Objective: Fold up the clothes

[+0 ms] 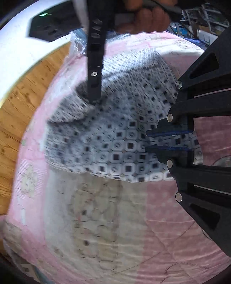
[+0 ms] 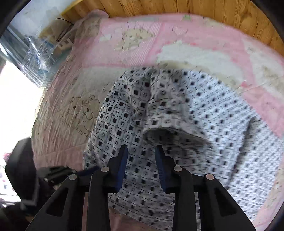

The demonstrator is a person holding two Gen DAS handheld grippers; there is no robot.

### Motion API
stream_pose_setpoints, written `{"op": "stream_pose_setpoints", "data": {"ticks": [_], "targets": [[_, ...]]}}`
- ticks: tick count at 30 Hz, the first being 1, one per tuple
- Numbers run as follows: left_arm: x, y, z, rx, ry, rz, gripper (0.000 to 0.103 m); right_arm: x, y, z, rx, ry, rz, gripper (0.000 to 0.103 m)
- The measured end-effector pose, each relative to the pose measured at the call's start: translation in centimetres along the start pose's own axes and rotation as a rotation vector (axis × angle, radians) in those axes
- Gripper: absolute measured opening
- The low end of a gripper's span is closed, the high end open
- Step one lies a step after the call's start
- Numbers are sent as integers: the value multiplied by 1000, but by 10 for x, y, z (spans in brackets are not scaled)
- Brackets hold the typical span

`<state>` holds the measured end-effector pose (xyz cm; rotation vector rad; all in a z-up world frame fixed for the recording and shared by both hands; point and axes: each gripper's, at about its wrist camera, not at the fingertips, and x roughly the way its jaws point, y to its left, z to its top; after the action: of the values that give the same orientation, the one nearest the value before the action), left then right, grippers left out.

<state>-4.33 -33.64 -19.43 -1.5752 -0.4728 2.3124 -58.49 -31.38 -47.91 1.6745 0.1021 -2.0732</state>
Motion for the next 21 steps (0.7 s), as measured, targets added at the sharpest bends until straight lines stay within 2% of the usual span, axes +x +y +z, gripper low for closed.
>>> {"op": "stream_pose_setpoints", "data": {"ticks": [2,4,6,8,10,12,14,16,18,21], "targets": [[-1,4,-1,-3,-1,-18,11,6,-10,7,44,-66,-125,24],[-4,7,-2,3,4,-29,11,6,-49,31,151,-144,-311,25],[-7,9,-2,9,13,-40,11,-1,-87,44,287,-150,-334,26],[-15,10,0,13,15,-58,11,-20,-108,39,353,-183,-278,26],[-36,5,8,19,-35,-124,11,-38,-93,20,314,-191,-153,28],[-53,-5,26,46,-79,-177,11,-49,-80,-13,279,-159,-38,37],[-52,-15,50,77,-78,-185,11,-50,-68,-48,253,-105,31,38],[-33,-30,82,126,-57,-174,11,-36,-45,-71,236,-72,53,38],[-12,-46,111,174,-22,-167,11,-22,-32,-82,246,-72,38,20],[32,-79,143,249,69,-174,11,-20,-10,-85,263,-89,-19,11]]}}
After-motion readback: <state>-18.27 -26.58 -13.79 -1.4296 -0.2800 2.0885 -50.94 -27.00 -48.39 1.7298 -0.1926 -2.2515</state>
